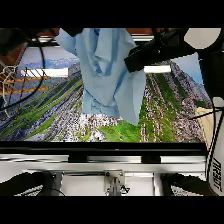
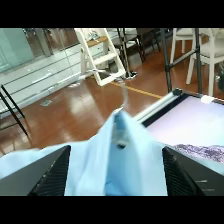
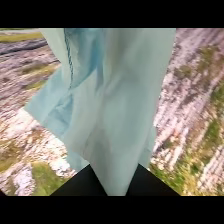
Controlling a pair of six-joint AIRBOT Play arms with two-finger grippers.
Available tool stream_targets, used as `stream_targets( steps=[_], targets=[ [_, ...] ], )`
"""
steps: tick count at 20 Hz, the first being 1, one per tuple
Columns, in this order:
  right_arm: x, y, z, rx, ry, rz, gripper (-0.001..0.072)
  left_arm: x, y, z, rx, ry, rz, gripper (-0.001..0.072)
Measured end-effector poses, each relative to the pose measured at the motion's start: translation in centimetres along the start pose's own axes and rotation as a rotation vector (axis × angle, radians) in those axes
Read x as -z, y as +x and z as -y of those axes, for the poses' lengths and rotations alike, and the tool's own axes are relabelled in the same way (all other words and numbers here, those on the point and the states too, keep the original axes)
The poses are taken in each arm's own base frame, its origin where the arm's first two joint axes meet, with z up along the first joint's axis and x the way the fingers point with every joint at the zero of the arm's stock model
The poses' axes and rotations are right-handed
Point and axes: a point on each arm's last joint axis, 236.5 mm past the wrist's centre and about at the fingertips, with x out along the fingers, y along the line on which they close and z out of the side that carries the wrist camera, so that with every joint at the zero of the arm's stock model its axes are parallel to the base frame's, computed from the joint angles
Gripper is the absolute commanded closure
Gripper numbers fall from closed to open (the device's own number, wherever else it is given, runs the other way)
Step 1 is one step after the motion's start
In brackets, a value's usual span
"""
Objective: Fold the shirts.
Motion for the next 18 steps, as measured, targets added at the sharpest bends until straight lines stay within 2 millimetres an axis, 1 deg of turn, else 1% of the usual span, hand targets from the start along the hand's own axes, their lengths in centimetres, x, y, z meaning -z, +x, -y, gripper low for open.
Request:
stream_targets(
  steps=[1,2,3,4,6,8,9,10,11,13,15,18],
  targets=[
    [0.2,-0.8,2.1,0.074,0.030,0.000,0.0636,-0.6,-1.0,-0.4,-0.006,0.004,0.001,0.0032],
    [0.4,-2.0,4.4,0.155,0.067,0.005,0.0636,-1.1,-1.9,-0.8,-0.013,0.007,-0.001,0.0033],
    [0.7,-3.5,6.8,0.234,0.104,0.015,0.0636,-1.4,-2.8,-1.3,-0.023,0.013,-0.009,0.0032],
    [1.1,-5.5,9.6,0.322,0.150,0.029,0.0636,-1.5,-3.7,-1.8,-0.030,0.014,-0.020,0.0033],
    [2.4,-10.6,14.9,0.503,0.243,0.066,0.0636,-1.4,-4.9,-2.3,-0.036,-0.004,-0.047,0.0032],
    [4.3,-16.9,20.0,0.705,0.339,0.113,0.0636,-0.9,-5.7,-2.9,-0.046,-0.034,-0.079,0.0032],
    [5.6,-20.5,22.2,0.812,0.389,0.137,0.0636,-0.5,-6.0,-3.2,-0.050,-0.051,-0.098,0.0032],
    [6.9,-23.8,24.0,0.908,0.432,0.158,0.0636,-0.3,-6.2,-3.3,-0.051,-0.068,-0.109,0.0032],
    [8.6,-27.2,25.5,1.006,0.480,0.172,0.0636,0.0,-6.4,-3.3,-0.050,-0.079,-0.120,0.0032],
    [11.9,-33.0,27.5,1.169,0.570,0.184,0.0636,0.3,-6.6,-3.4,-0.052,-0.097,-0.135,0.0032],
    [15.1,-37.4,28.5,1.296,0.663,0.189,0.0636,0.5,-6.7,-3.4,-0.052,-0.107,-0.144,0.0033],
    [18.6,-42.4,29.3,1.446,0.768,0.216,0.0636,1.1,-6.9,-3.2,-0.042,-0.118,-0.172,0.0032]
  ],
)
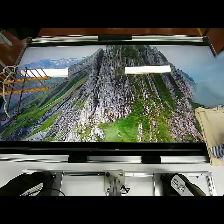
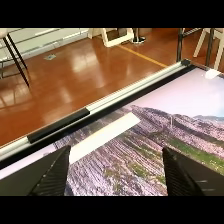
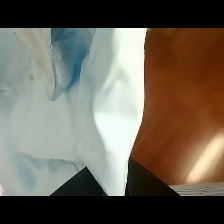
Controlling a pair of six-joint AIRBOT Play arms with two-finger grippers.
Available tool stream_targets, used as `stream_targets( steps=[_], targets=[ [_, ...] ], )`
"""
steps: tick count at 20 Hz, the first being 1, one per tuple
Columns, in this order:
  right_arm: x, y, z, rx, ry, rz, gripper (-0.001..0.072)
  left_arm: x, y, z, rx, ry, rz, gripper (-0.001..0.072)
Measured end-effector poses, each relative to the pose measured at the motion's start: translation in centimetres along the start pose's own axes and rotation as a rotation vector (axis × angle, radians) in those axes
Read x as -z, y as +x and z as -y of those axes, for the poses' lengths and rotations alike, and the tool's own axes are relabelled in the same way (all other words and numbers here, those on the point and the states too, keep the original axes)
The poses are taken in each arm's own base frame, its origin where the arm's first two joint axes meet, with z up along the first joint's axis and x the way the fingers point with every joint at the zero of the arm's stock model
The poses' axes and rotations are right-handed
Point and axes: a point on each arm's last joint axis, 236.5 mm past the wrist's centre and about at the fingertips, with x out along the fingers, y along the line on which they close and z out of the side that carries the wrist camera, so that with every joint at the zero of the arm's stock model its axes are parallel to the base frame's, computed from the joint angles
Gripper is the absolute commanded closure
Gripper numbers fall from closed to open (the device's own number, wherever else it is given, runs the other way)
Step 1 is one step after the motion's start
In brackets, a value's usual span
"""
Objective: Fold the shirts.
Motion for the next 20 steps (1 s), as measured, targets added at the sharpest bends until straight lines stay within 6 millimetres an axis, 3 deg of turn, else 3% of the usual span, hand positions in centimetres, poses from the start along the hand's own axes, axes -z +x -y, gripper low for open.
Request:
stream_targets(
  steps=[3,7,12,20],
  targets=[
    [0.0,0.6,4.0,0.104,0.067,0.004,0.0636,1.2,0.0,0.5,0.020,-0.021,-0.052,0.0032],
    [0.5,1.8,7.5,0.200,0.113,-0.010,0.0636,3.0,-0.2,1.2,0.048,-0.045,-0.130,0.0033],
    [1.5,3.6,10.0,0.270,0.133,-0.040,0.0636,4.5,-0.5,1.8,0.071,-0.079,-0.193,0.0032],
    [0.5,5.5,15.0,0.352,0.182,0.035,0.0636,5.8,-0.9,2.4,0.088,-0.112,-0.256,0.0032]
  ],
)
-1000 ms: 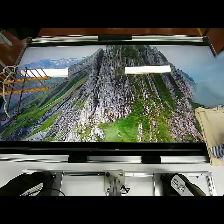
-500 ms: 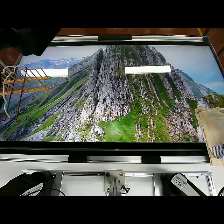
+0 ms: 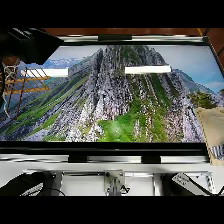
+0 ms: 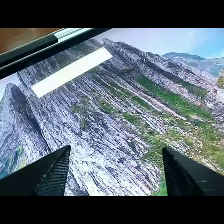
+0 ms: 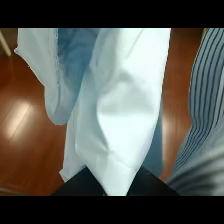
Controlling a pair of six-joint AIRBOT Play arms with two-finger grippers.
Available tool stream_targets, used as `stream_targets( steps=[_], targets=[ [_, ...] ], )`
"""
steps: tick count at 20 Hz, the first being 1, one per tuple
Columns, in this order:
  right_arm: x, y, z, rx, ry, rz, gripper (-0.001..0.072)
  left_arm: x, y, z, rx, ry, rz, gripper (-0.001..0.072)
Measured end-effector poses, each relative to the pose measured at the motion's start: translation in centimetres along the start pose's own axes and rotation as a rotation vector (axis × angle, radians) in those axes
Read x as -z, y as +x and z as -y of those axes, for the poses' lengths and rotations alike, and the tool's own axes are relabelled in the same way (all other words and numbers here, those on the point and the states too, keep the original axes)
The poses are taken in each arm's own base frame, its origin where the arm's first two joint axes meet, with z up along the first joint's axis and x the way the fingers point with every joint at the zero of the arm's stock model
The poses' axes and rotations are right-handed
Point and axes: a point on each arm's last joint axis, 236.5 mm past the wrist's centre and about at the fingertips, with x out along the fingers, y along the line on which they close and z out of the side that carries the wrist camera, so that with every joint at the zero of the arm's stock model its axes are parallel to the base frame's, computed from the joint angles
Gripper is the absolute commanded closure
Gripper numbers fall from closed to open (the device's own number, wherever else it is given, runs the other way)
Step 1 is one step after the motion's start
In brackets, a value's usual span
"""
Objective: Fold the shirts.
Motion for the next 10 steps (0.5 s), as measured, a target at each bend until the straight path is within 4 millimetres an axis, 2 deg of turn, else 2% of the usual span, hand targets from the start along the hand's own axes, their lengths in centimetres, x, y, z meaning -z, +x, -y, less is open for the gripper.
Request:
stream_targets(
  steps=[5,10],
  targets=[
    [-0.6,1.5,1.9,0.023,0.047,0.031,0.0636,0.3,0.0,0.1,0.003,-0.022,-0.014,0.0033],
    [-0.4,2.3,6.1,0.098,0.108,0.032,0.0636,1.6,0.0,0.4,0.015,-0.038,-0.069,0.0032]
  ],
)
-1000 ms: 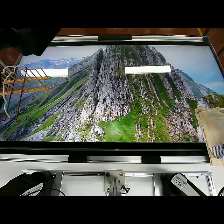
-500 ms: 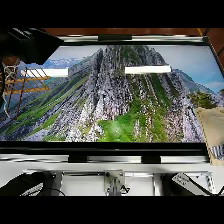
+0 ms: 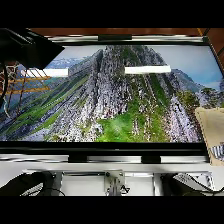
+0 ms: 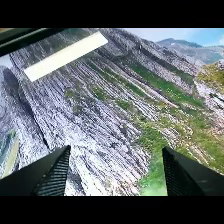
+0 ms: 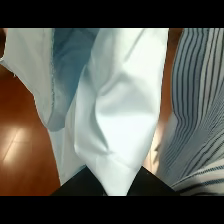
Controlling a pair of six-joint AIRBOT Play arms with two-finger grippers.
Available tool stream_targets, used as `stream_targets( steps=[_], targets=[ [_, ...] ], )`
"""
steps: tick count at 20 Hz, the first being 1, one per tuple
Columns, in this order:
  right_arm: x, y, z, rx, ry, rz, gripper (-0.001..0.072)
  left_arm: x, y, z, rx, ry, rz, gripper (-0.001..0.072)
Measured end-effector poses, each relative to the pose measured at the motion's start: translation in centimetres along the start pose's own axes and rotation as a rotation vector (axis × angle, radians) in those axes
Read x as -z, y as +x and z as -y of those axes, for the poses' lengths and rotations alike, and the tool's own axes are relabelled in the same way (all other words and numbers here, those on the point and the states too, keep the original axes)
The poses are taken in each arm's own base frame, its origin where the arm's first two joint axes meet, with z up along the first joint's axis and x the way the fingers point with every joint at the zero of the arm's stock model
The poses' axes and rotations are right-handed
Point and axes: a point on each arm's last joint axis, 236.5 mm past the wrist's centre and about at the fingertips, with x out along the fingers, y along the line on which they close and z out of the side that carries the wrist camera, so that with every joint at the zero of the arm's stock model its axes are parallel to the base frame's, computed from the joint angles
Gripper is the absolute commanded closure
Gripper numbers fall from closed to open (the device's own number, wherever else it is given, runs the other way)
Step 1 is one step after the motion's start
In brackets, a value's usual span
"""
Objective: Fold the shirts.
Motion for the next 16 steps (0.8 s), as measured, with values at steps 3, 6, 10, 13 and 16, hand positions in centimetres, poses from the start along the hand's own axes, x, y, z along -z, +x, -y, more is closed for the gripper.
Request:
stream_targets(
  steps=[3,6,10,13,16],
  targets=[
    [0.4,0.4,2.4,0.036,0.044,-0.019,0.0636,0.6,0.0,0.1,0.006,-0.012,-0.026,0.0032],
    [1.0,0.5,2.3,0.009,0.062,-0.047,0.0636,0.9,0.2,0.1,0.008,-0.018,-0.038,0.0033],
    [1.8,-0.9,-2.0,-0.113,0.020,-0.086,0.0636,1.2,0.7,0.0,0.010,-0.023,-0.053,0.0033],
    [1.6,-2.9,-6.4,-0.216,-0.022,-0.073,0.0636,1.4,0.9,-0.1,0.010,-0.025,-0.059,0.0033],
    [0.8,-4.4,-9.4,-0.262,-0.059,-0.026,0.0636,1.5,1.0,-0.1,0.011,-0.025,-0.062,0.0032]
  ],
)
